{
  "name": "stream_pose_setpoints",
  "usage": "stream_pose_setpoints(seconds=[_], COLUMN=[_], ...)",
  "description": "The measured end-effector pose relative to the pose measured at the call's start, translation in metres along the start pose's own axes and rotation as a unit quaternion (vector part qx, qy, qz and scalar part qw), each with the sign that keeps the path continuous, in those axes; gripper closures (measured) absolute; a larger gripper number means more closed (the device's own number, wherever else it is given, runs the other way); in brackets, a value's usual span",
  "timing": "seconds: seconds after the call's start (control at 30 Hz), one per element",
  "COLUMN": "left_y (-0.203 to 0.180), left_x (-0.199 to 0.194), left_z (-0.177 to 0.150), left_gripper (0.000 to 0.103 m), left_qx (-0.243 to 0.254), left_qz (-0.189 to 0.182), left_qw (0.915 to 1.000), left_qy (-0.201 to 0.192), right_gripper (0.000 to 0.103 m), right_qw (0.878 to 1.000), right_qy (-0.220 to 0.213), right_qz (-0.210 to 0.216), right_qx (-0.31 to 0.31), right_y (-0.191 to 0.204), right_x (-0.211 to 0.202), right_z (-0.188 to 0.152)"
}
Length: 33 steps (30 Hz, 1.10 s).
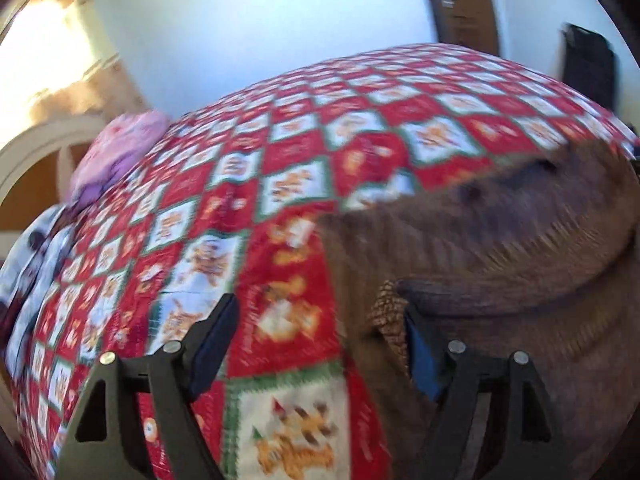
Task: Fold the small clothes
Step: 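Open both tools and release the hem onto the folded sweater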
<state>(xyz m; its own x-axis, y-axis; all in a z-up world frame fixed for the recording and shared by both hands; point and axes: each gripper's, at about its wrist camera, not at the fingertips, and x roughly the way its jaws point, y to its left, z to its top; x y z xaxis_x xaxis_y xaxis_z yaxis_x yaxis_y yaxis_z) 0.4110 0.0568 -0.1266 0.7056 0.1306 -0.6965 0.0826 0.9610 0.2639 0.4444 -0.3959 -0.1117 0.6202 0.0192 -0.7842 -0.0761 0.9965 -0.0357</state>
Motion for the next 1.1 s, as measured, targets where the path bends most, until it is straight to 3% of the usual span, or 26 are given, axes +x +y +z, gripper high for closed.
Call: stream_pose_setpoints(seconds=[0.13, 0.3, 0.37, 0.43, 0.5, 0.57, 0.67, 0.7, 0.77, 0.83, 0.93, 1.03, 1.1], left_y=[0.014, 0.019, 0.025, 0.030, 0.033, 0.030, 0.025, 0.026, 0.029, 0.031, 0.029, 0.021, 0.012], left_x=[0.008, 0.006, 0.012, 0.013, 0.013, 0.011, 0.006, 0.005, 0.004, 0.001, -0.004, -0.011, -0.015], left_z=[0.003, -0.011, -0.015, -0.013, -0.007, 0.004, 0.020, 0.022, 0.024, 0.022, 0.009, -0.008, -0.020], left_gripper=[0.022, 0.021, 0.020, 0.020, 0.019, 0.019, 0.019, 0.019, 0.016, 0.016, 0.016, 0.011, 0.011], left_qx=[-0.046, -0.031, -0.042, -0.064, -0.091, -0.103, -0.111, -0.114, -0.118, -0.114, -0.073, -0.015, 0.029], left_qz=[0.001, 0.003, -0.019, -0.071, -0.117, -0.141, -0.135, -0.130, -0.116, -0.109, -0.109, -0.117, -0.113], left_qw=[0.9988, 0.9993, 0.9982, 0.9944, 0.9873, 0.9829, 0.9834, 0.9839, 0.9855, 0.9871, 0.9910, 0.9929, 0.9930], left_qy=[0.020, 0.022, 0.037, 0.046, 0.057, 0.058, 0.048, 0.045, 0.037, 0.029, 0.022, 0.015, 0.015], right_gripper=[0.026, 0.026, 0.026, 0.027, 0.033, 0.038, 0.039, 0.039, 0.050, 0.056, 0.073, 0.073, 0.073], right_qw=[0.998, 0.998, 0.997, 0.995, 0.995, 0.994, 0.992, 0.993, 0.994, 0.994, 0.995, 0.998, 0.999], right_qy=[-0.008, -0.032, -0.033, -0.030, -0.024, -0.015, -0.001, 0.000, 0.010, 0.019, 0.018, 0.012, -0.008], right_qz=[0.009, 0.035, 0.052, 0.074, 0.087, 0.101, 0.128, 0.110, 0.091, 0.084, 0.071, 0.028, 0.038], right_qx=[0.064, 0.046, 0.054, 0.059, 0.051, 0.035, -0.007, -0.030, -0.055, -0.063, -0.069, -0.049, -0.038], right_y=[-0.020, -0.024, -0.028, -0.028, -0.023, -0.014, 0.007, 0.016, 0.025, 0.029, 0.027, 0.016, 0.012], right_x=[0.001, -0.015, -0.017, -0.017, -0.016, -0.013, -0.012, -0.012, -0.007, -0.002, 0.001, 0.003, -0.006], right_z=[0.008, -0.007, -0.011, -0.013, -0.014, -0.013, -0.016, -0.018, -0.018, -0.018, -0.016, -0.008, -0.004])
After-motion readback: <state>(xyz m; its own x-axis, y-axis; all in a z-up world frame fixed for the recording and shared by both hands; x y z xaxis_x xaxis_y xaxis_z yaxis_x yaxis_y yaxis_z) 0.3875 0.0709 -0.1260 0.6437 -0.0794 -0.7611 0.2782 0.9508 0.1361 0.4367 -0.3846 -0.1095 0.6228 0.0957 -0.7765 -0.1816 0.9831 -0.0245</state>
